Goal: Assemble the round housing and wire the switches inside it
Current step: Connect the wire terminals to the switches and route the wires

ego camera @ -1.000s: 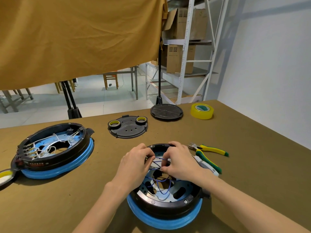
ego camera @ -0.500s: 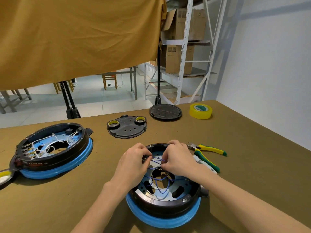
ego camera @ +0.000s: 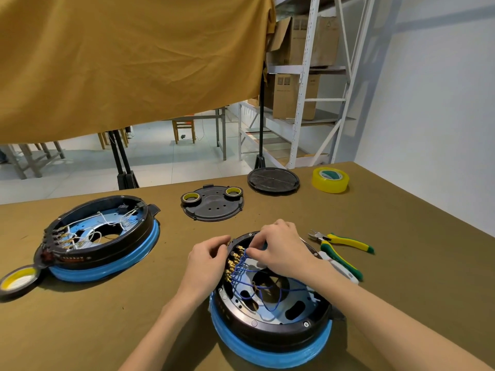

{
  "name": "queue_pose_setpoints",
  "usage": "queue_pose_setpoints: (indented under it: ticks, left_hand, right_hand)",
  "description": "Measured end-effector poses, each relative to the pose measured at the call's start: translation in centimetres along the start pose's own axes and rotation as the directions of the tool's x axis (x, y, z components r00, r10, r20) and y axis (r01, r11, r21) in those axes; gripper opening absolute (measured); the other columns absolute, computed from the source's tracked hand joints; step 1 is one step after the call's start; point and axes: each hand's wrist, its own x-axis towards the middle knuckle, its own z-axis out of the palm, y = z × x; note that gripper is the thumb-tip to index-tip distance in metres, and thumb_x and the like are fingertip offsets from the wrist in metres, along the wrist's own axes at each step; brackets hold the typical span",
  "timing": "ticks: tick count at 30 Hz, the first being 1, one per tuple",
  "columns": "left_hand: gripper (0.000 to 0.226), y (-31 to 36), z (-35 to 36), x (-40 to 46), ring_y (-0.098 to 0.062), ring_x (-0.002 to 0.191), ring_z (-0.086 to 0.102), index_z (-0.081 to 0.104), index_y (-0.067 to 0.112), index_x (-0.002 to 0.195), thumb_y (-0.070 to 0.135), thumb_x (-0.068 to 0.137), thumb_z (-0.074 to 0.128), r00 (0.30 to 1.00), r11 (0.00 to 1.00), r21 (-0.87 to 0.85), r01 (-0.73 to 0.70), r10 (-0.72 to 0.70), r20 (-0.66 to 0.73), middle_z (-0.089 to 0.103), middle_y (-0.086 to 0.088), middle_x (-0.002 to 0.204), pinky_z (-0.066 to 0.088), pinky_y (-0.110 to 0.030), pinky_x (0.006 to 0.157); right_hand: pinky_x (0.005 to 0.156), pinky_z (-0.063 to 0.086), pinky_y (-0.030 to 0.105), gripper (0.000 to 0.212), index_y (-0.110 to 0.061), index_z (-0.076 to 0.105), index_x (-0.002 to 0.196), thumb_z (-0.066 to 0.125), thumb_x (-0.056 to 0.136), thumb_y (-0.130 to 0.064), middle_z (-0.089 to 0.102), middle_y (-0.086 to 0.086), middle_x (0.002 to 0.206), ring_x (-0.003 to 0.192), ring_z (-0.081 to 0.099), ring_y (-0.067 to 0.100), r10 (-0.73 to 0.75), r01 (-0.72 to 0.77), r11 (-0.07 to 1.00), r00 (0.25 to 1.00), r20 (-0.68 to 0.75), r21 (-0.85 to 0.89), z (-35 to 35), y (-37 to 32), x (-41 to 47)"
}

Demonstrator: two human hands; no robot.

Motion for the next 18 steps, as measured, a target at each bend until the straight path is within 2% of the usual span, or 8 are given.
queue_pose_setpoints:
  ticks: [2,6,10,13,18]
  left_hand:
    - [0.032,-0.2,0.0,-0.2,-0.005,0.117,0.063,0.070,0.018,0.132,0.016,0.105,0.053,1.000,1.000,-0.005,-0.006,0.006,-0.004,0.071,0.007,0.125,0.052,-0.036,0.105]
    - [0.031,-0.6,0.0,-0.1,0.004,0.108,0.064,0.070,0.021,0.131,0.019,0.105,0.055,1.000,1.000,-0.006,-0.011,0.011,0.000,0.072,0.009,0.122,0.057,-0.026,0.094]
    - [0.030,-0.8,-0.2,0.2,0.008,0.107,0.062,0.070,0.023,0.131,0.021,0.105,0.054,0.999,0.999,0.034,-0.028,0.028,0.027,0.071,0.013,0.119,0.050,-0.010,0.083]
    - [0.030,-0.9,-0.2,0.3,0.007,0.108,0.062,0.070,0.025,0.130,0.022,0.105,0.054,0.999,0.999,0.037,-0.020,0.019,0.031,0.071,0.015,0.118,0.049,-0.009,0.082]
    - [0.030,-1.0,-0.1,0.2,0.005,0.109,0.062,0.071,0.025,0.130,0.022,0.105,0.054,1.000,0.999,0.047,-0.018,0.017,0.021,0.071,0.015,0.118,0.051,-0.014,0.088]
  right_hand:
    - [0.092,0.031,0.037,0.022,-0.033,0.081,0.097,0.064,0.096,-0.046,0.062,-0.015,0.078,0.092,0.045,0.016,-0.033,0.033,0.999,0.999,-0.021,0.010,0.4,-0.2,0.4]
    - [0.079,0.029,0.029,0.016,-0.026,0.083,0.090,0.070,0.095,-0.034,0.065,-0.012,0.073,0.076,0.054,0.012,-0.071,0.069,0.994,0.997,0.020,0.090,0.4,-0.1,0.9]
    - [0.066,0.039,0.014,0.015,-0.022,0.083,0.101,0.071,0.096,-0.030,0.071,-0.013,0.082,0.074,0.062,0.004,-0.101,0.075,0.977,0.988,0.120,0.202,-0.3,0.7,0.6]
    - [0.069,0.052,0.019,0.019,-0.021,0.082,0.109,0.068,0.096,-0.024,0.077,-0.010,0.092,0.079,0.066,0.003,-0.121,0.079,0.973,0.975,0.188,0.217,-1.1,1.3,0.5]
    - [0.057,0.039,0.009,0.023,-0.020,0.079,0.114,0.063,0.098,-0.016,0.070,-0.007,0.074,0.062,0.055,0.003,-0.114,0.068,0.984,0.952,0.283,0.167,-1.7,1.0,1.2]
